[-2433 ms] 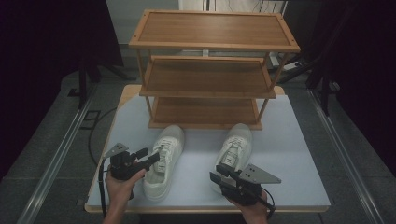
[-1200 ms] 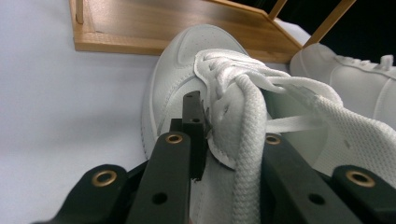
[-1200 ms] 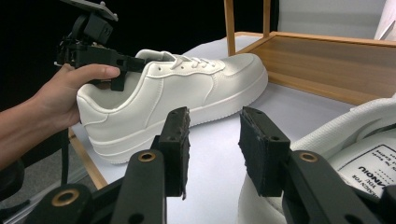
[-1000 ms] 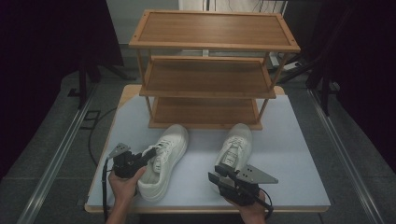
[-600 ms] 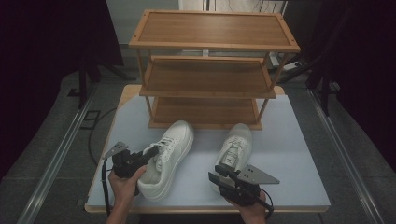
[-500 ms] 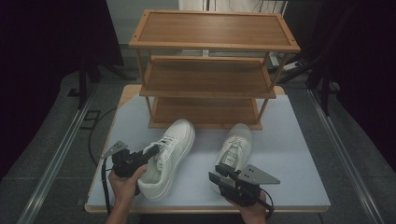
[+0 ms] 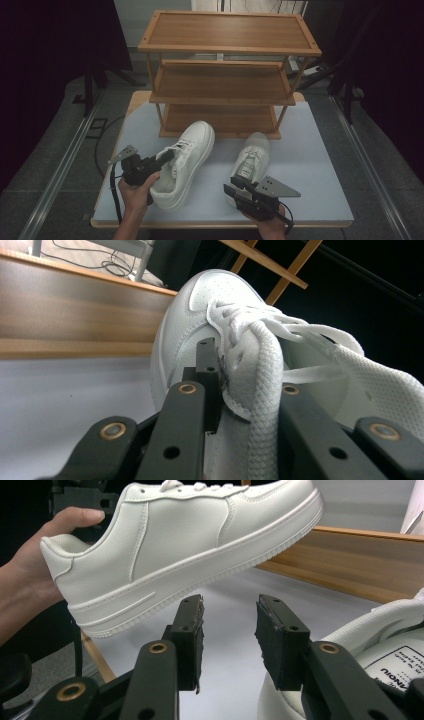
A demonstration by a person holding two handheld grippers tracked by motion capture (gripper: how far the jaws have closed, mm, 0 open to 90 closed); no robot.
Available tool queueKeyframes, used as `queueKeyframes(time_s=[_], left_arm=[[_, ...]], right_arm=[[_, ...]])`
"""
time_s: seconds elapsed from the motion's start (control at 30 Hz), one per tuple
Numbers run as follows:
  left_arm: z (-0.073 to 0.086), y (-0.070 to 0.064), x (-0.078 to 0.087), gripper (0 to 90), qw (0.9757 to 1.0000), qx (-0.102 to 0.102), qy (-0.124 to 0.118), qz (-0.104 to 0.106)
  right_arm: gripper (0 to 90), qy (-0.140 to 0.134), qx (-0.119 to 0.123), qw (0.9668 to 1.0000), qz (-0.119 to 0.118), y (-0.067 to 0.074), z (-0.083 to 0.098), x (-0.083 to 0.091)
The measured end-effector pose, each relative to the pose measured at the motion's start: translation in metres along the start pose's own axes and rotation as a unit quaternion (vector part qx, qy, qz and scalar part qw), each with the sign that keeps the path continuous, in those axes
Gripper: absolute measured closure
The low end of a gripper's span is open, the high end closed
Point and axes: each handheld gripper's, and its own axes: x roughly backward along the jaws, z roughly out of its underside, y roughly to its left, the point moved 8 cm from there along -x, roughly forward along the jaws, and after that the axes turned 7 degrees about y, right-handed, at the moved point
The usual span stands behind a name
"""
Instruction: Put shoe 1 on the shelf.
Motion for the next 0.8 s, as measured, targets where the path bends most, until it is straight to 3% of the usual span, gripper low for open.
queueKeyframes(time_s=[0.8], left_arm=[[-0.030, -0.019, -0.006, 81.7, 0.9995, 0.000, -0.023, 0.024]], right_arm=[[62.4, 0.003, 0.002, 1.0000, -0.002, 0.001, 0.001, -0.002]])
